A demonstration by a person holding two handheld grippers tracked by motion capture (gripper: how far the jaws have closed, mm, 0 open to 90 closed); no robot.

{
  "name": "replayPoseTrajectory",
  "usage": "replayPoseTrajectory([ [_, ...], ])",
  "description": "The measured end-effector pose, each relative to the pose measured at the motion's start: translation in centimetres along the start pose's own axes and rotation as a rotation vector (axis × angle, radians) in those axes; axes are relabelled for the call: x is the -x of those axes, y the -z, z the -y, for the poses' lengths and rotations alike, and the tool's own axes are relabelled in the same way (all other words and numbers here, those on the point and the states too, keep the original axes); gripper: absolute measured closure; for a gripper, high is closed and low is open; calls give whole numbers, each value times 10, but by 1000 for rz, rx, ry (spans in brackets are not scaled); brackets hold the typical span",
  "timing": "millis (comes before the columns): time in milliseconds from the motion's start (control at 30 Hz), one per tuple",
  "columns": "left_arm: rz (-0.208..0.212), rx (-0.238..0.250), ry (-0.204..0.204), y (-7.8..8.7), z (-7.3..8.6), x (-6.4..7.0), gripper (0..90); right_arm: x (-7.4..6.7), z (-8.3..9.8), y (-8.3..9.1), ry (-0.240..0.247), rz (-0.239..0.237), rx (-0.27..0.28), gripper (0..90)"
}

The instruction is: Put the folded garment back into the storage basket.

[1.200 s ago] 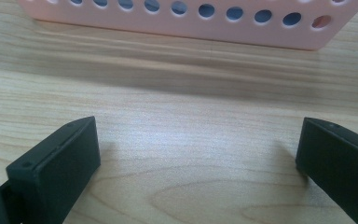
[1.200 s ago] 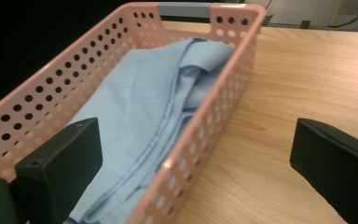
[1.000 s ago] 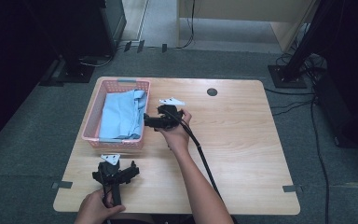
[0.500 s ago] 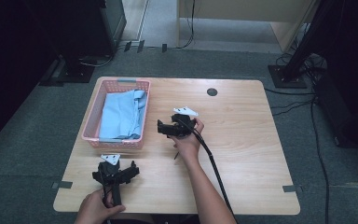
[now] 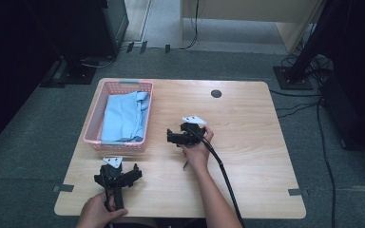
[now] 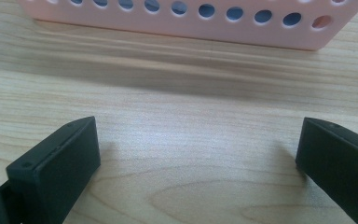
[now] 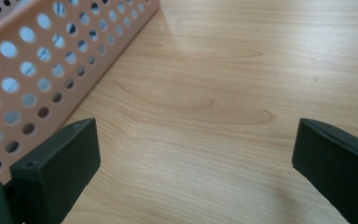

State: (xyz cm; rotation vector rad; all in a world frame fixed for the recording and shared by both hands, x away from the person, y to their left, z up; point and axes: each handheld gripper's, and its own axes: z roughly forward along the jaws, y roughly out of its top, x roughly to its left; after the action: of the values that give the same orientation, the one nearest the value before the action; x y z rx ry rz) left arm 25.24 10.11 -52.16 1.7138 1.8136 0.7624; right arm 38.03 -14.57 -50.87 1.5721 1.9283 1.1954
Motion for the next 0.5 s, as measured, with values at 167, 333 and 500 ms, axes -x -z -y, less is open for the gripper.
replayPoseTrajectory([
  [167, 0, 0, -1, 0, 0, 0, 0, 7, 8, 1, -5, 11, -21, 11],
  [333, 0, -1, -2, 0, 0, 0, 0, 10, 14, 1, 8, 23, -44, 7],
  [500, 0, -2, -2, 0, 0, 0, 0, 10, 17, 4, 7, 40, -46, 12],
])
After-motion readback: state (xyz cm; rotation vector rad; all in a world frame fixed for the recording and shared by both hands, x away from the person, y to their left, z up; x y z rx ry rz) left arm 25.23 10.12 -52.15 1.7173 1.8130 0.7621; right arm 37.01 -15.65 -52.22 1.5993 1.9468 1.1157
